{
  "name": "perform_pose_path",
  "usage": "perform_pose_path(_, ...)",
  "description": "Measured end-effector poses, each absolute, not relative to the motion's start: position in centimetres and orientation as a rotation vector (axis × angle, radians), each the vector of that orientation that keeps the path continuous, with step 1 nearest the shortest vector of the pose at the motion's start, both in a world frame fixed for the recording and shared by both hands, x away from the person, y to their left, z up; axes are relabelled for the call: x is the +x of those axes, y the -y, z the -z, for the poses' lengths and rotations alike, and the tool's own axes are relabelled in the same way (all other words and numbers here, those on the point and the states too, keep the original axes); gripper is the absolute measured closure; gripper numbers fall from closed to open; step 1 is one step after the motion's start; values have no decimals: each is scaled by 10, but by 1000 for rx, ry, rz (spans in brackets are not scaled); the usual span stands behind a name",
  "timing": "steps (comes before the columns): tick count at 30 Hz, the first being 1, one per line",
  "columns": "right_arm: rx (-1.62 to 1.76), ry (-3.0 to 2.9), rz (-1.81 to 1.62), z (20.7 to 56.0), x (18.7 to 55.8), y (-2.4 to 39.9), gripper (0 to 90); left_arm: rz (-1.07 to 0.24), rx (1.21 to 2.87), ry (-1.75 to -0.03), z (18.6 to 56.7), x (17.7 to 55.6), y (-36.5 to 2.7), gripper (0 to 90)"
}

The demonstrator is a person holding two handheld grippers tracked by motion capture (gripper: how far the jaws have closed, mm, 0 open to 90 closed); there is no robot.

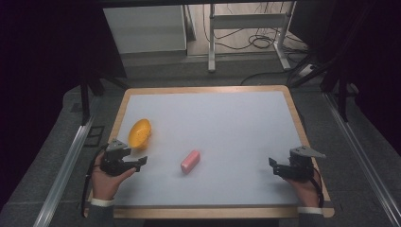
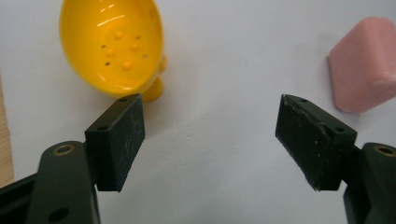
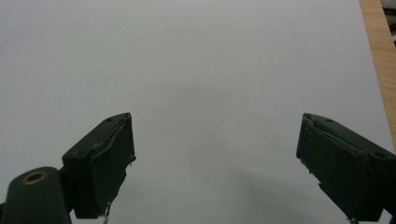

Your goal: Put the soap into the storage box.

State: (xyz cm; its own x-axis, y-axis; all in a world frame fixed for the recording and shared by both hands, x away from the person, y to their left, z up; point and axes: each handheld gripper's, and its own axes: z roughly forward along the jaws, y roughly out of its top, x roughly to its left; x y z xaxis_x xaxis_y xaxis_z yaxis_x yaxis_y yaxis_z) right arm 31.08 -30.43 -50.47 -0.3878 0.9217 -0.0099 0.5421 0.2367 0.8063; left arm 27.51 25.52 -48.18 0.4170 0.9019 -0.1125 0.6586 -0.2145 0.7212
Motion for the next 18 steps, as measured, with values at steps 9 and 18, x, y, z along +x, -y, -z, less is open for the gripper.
perform_pose_path(9,1311,-2045,-1002,506,313,299,114,-410,1980,-1312,472,278,-251,246)
perform_pose_path(18,1279,-2076,-999,509,311,293,117,-394,2016,-1266,460,285,-242,244)
